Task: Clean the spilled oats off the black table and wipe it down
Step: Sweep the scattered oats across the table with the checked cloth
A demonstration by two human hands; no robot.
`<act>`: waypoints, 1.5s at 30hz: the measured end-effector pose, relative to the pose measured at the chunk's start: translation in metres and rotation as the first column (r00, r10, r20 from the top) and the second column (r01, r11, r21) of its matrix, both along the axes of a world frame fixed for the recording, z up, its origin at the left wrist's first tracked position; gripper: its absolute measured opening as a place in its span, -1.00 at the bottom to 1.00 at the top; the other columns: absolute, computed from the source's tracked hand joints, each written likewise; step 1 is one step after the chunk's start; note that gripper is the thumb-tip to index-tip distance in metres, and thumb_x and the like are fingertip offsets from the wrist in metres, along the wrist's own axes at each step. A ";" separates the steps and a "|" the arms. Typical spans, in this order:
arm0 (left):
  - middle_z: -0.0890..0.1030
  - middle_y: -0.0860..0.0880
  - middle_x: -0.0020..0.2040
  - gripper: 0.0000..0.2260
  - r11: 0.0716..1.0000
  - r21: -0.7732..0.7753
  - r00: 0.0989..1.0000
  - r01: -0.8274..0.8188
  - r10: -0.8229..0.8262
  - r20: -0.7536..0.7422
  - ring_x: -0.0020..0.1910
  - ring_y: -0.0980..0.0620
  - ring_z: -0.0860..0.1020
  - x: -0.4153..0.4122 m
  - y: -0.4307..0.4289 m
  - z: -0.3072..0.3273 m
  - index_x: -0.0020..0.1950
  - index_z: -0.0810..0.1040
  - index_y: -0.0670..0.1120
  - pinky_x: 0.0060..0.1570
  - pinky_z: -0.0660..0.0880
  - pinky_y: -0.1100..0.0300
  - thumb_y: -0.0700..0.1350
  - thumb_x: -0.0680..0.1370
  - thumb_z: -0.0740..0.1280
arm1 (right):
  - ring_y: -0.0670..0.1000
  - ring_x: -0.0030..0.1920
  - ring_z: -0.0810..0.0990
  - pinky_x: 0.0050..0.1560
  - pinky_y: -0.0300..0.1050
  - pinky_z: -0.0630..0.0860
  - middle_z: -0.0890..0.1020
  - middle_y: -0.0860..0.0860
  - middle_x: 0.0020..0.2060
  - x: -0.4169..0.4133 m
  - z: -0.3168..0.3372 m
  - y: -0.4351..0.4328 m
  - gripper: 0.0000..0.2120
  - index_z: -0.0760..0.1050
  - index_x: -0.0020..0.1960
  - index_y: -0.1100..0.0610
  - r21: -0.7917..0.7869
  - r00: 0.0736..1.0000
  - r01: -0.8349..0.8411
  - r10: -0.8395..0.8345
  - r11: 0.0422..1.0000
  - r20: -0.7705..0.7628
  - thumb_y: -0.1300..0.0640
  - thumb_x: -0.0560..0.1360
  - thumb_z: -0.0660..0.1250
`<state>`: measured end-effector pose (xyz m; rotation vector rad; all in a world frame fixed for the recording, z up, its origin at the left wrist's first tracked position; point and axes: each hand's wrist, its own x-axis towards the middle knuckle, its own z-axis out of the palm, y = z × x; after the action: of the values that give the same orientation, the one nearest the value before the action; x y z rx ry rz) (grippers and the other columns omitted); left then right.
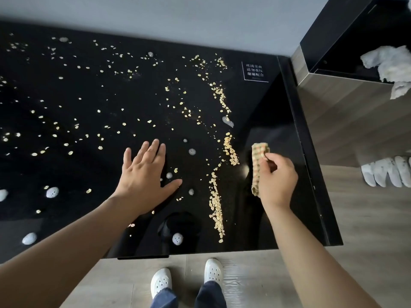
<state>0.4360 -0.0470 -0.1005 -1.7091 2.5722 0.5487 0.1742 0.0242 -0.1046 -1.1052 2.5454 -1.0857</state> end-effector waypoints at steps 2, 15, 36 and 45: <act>-0.04 -0.02 0.58 -0.11 1.000 -0.007 1.000 -0.008 0.008 0.020 0.55 0.01 -0.12 0.001 0.000 -0.006 0.56 -0.01 -0.08 0.48 -0.22 -0.12 0.46 0.41 0.03 | 0.00 -0.01 0.56 -0.09 -0.37 0.36 0.59 0.10 0.04 0.003 -0.008 -0.007 -0.80 0.59 0.13 0.21 0.033 1.000 0.029 -0.028 0.999 -0.008 0.24 0.52 0.34; -0.11 -0.02 0.58 -0.03 0.999 -0.033 0.998 0.026 -0.025 0.055 0.54 0.02 -0.17 0.004 0.003 -0.010 0.56 0.01 -0.07 0.48 -0.23 -0.12 0.50 0.30 -0.17 | -0.07 -0.07 0.57 -0.09 -0.36 0.43 0.62 0.02 -0.03 0.026 0.006 -0.012 -0.83 0.62 0.07 0.17 -0.052 0.996 -0.076 0.079 0.996 0.053 0.23 0.49 0.38; 0.48 -0.06 0.28 -0.29 0.983 -0.167 0.996 0.081 -0.084 -0.007 0.24 -0.12 0.45 0.011 -0.016 -0.018 0.21 0.53 -0.09 0.37 0.15 -0.32 0.43 0.37 0.13 | -0.04 -0.03 0.55 -0.22 -0.51 0.32 0.59 0.06 0.03 -0.008 0.002 -0.074 -0.80 0.60 0.13 0.18 0.025 0.999 -0.046 0.047 0.999 -0.019 0.23 0.53 0.34; 0.48 0.03 0.06 -0.47 0.974 -0.216 0.995 -0.065 0.046 -0.092 0.09 -0.09 0.47 -0.010 -0.050 -0.003 0.05 0.58 -0.04 0.40 0.10 -0.27 0.32 0.48 0.06 | -0.11 -0.10 0.58 -0.07 -0.36 0.52 0.61 0.01 -0.04 0.037 -0.015 -0.077 -0.85 0.63 0.04 0.18 -0.061 0.946 -0.323 0.324 0.945 0.021 0.26 0.47 0.41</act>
<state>0.4262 -0.0973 -0.1031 -1.8658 2.7437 0.3599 0.2116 -0.0528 -0.1200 -1.4452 2.2139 -1.0819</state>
